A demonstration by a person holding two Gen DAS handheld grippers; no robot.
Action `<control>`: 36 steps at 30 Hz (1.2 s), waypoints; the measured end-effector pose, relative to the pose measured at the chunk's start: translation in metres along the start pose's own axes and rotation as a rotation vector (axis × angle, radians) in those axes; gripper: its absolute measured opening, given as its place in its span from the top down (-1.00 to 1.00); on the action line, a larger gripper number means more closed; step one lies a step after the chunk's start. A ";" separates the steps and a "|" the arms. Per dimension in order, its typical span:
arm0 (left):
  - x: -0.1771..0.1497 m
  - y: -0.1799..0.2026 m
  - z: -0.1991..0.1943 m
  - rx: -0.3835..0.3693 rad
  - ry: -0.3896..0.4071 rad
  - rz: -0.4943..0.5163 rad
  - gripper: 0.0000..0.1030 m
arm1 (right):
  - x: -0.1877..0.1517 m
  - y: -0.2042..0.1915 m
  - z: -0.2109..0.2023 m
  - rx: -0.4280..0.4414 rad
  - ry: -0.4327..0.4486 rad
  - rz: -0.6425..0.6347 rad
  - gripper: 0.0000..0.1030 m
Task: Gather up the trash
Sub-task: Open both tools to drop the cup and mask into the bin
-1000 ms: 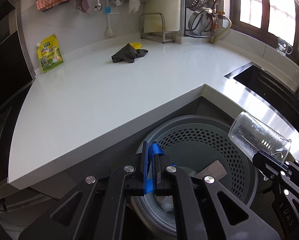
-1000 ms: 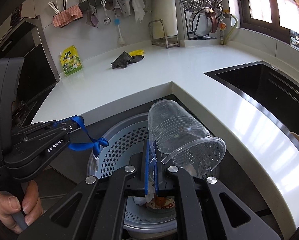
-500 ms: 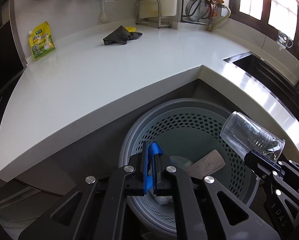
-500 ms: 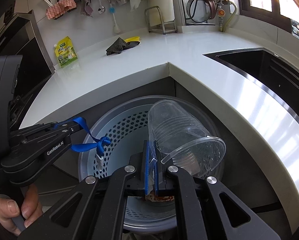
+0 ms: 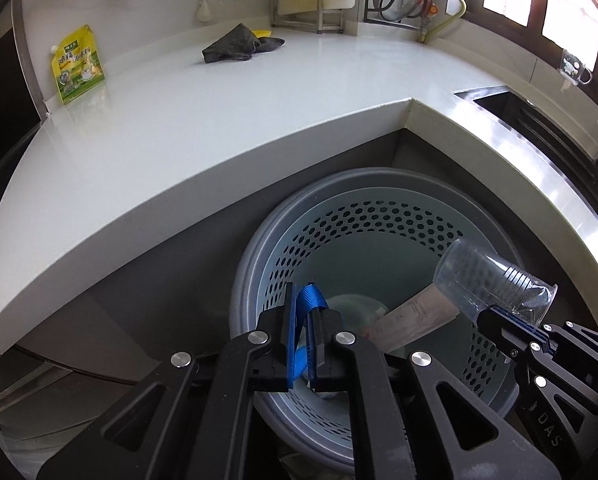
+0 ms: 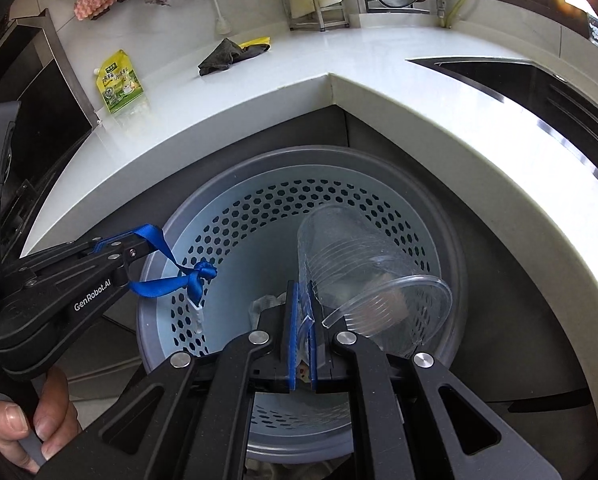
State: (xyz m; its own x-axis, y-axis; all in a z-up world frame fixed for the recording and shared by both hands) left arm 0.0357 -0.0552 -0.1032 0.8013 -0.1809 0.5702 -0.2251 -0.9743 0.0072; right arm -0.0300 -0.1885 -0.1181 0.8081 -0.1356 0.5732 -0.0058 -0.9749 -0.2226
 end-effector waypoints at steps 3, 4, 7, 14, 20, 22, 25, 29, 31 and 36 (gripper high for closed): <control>-0.001 -0.001 0.002 0.000 -0.009 -0.005 0.88 | 0.000 0.000 0.001 0.003 -0.004 0.000 0.91; -0.001 -0.002 0.003 0.001 -0.011 -0.006 0.88 | 0.000 0.000 0.001 0.002 -0.004 -0.001 0.91; -0.002 -0.003 0.002 0.012 -0.008 -0.008 0.84 | 0.001 0.002 0.000 -0.002 -0.004 0.004 0.71; -0.003 -0.007 -0.007 0.048 0.036 -0.014 -0.07 | 0.003 0.007 -0.013 -0.022 0.053 0.027 -0.29; -0.003 -0.008 -0.012 0.054 0.048 -0.011 -0.23 | 0.002 0.009 -0.014 -0.019 0.057 0.039 -0.29; -0.003 -0.008 -0.012 0.058 0.051 -0.012 -0.34 | 0.003 0.010 -0.014 -0.019 0.059 0.040 -0.29; -0.004 -0.010 -0.014 0.055 0.058 -0.020 -0.51 | 0.003 0.010 -0.016 -0.019 0.064 0.043 -0.29; -0.004 -0.012 -0.016 0.046 0.070 -0.033 -0.77 | 0.002 0.010 -0.019 -0.017 0.078 0.041 -0.29; -0.003 -0.013 -0.019 0.036 0.082 -0.037 -0.85 | 0.001 0.010 -0.021 -0.019 0.090 0.036 -0.30; -0.002 -0.014 -0.024 0.029 0.100 -0.046 -0.88 | 0.003 0.009 -0.028 -0.014 0.124 0.036 -0.31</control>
State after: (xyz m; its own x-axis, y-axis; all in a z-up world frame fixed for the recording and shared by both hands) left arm 0.0237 -0.0380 -0.0850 0.7511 -0.1232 0.6487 -0.1723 -0.9850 0.0125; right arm -0.0439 -0.2030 -0.0963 0.7281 -0.1903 0.6585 -0.0420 -0.9713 -0.2342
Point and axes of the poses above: each gripper's, at about its wrist camera, not at the fingertips, and z roughly the way its jaws point, y to its right, x to its top, the point moved 2 cm from there along z, roughly the way its jaws point, and after that the axes turned 1 degree about -y, right-handed, at the moved point
